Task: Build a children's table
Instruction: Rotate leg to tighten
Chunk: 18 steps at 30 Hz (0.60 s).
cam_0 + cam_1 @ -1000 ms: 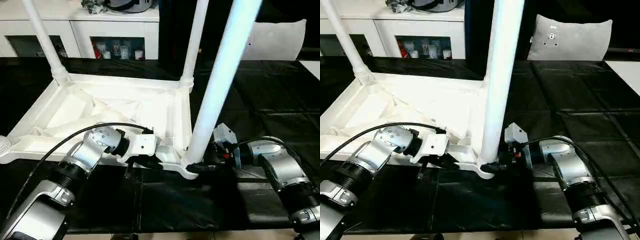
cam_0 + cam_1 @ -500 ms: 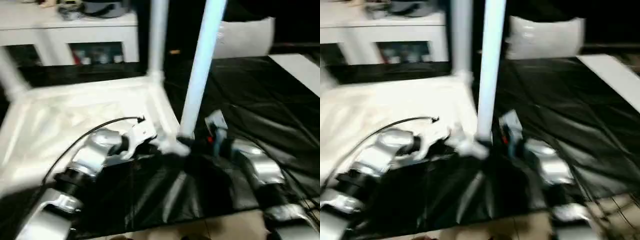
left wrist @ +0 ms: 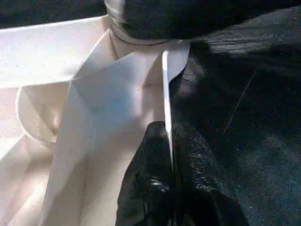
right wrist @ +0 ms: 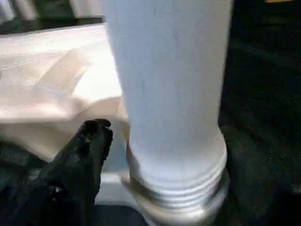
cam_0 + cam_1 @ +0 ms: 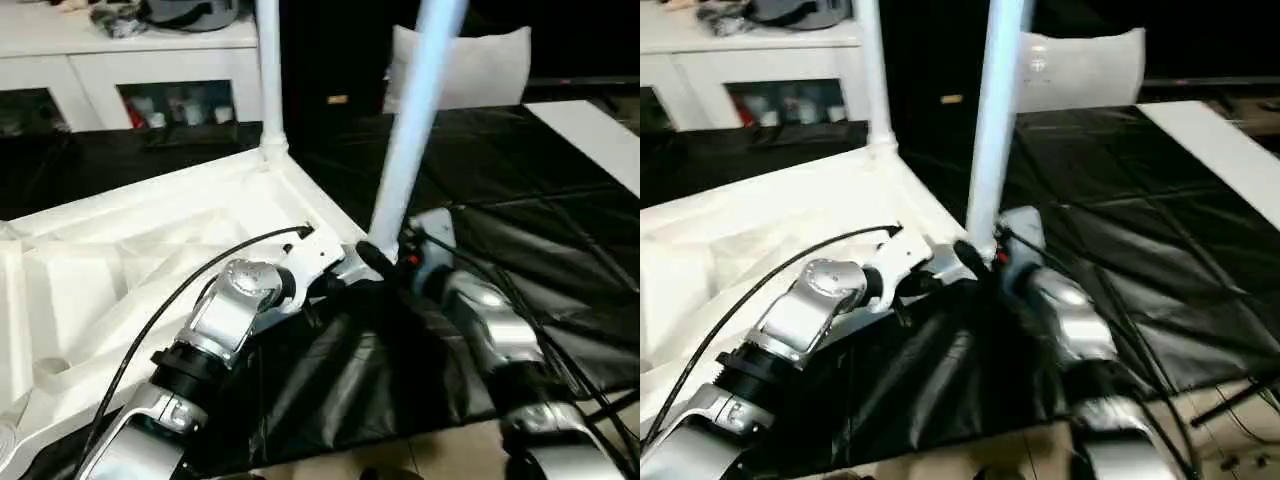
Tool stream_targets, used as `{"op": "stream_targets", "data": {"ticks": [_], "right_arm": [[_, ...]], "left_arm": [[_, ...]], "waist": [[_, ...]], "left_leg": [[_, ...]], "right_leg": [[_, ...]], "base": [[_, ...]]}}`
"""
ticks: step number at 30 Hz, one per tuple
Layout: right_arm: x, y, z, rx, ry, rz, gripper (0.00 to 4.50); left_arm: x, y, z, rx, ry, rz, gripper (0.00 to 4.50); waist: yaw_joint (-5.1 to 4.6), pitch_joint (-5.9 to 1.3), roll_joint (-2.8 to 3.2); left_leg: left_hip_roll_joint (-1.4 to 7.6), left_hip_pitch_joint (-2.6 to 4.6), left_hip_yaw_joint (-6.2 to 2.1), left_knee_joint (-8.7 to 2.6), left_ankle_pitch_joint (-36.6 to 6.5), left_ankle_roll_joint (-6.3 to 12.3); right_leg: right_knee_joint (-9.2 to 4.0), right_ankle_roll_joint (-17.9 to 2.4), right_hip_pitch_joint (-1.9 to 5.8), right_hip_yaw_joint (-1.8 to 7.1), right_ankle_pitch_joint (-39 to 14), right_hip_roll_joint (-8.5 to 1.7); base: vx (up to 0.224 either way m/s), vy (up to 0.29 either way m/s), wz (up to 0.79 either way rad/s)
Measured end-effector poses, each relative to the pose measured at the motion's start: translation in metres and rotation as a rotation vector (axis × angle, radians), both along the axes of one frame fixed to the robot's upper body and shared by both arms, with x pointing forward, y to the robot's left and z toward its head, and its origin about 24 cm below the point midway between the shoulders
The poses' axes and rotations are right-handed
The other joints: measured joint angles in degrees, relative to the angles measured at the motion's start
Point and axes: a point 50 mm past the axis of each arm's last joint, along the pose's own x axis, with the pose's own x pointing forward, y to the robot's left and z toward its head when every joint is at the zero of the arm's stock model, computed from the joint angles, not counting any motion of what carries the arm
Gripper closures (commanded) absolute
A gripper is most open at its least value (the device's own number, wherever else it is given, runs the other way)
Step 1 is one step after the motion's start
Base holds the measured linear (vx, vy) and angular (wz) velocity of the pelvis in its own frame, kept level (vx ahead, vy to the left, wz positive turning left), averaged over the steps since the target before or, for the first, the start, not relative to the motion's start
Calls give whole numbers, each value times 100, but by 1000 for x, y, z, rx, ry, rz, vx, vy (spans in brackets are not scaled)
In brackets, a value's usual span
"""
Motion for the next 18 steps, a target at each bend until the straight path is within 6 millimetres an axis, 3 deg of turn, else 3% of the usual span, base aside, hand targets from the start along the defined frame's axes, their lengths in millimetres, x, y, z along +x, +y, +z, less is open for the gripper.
{"op": "stream_targets", "data": {"ticks": [5, 9, 15, 16, 18], "right_arm": [[-14, -21, 2, -34, -23, 137, 6], [-18, -49, 20, -83, -76, 217, 6], [-23, -58, 41, -118, -95, 466, 6], [-23, -56, 43, -121, -96, 503, 32], [-24, -54, 44, -122, -92, 543, 41]], "left_arm": [[0, 10, 1, 16, -33, -67, 450], [-4, 28, 2, 31, -37, -179, 450], [-14, 41, 3, 75, -23, -407, 450], [-16, 43, 3, 80, -20, -435, 450], [-17, 44, 3, 86, -14, -470, 450]], "waist": [[59, 2, 3], [122, 4, 11], [264, 4, 11], [286, 4, 11], [314, 4, 10]], "left_leg": [[17, -4, -1, -28, 2, -4], [19, -2, -1, -36, 1, -5], [13, -9, 3, -28, -4, -1], [13, -8, 3, -28, -4, -2], [14, -7, 3, -27, -4, -3]], "right_leg": [[6, 15, -19, -12, 24, 12], [9, -12, -21, -12, 41, 16], [3, -14, -15, -5, 41, 11], [5, -14, -14, -5, 41, 11], [7, -14, -12, -5, 41, 11]], "base": [[0, 0, 0], [0, 0, 0], [0, 0, 0], [0, 0, 0], [0, 0, 0]]}}
